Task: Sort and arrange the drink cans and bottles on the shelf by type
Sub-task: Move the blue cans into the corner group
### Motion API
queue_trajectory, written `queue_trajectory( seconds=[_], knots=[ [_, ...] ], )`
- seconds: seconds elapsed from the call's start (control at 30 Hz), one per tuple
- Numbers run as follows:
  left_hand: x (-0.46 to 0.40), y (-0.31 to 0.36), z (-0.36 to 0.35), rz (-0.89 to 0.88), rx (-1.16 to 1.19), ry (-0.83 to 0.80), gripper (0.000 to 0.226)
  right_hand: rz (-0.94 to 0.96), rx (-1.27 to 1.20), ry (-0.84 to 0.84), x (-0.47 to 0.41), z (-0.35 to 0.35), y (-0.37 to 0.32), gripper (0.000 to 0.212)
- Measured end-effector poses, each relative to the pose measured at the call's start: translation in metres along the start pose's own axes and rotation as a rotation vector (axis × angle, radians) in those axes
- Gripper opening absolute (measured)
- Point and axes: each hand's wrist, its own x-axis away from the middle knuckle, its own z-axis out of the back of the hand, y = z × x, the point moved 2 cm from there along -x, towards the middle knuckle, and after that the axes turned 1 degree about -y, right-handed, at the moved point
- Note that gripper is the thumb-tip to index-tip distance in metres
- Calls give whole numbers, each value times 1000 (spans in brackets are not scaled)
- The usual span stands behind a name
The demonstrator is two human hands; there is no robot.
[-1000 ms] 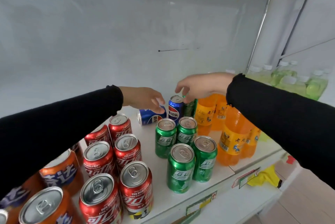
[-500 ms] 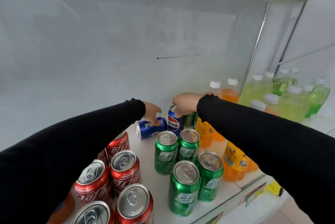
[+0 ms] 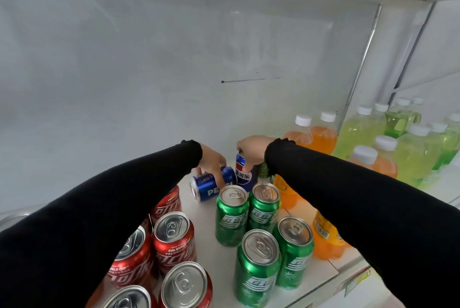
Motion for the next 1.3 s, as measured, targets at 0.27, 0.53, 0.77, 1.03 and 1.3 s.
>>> queue_trajectory(
  seconds=[0.27, 0.53, 0.77, 1.03, 1.3],
  knots=[
    [22, -22, 21, -190, 85, 376, 68, -3, -14, 31, 5, 1, 0, 49],
    [39, -36, 36, -232, 75, 221, 61, -3, -96, -40, 10, 6, -2, 55],
    [32, -25, 18, 17, 7, 489, 62, -28, -155, -100, 13, 9, -3, 62],
    [97, -16, 39, -23, 208, 628, 44, 26, -62, -39, 35, 57, -27, 24],
    [274, -67, 73, 74, 186, 771, 45, 337, -198, 204, 59, 144, -93, 56]
  ],
)
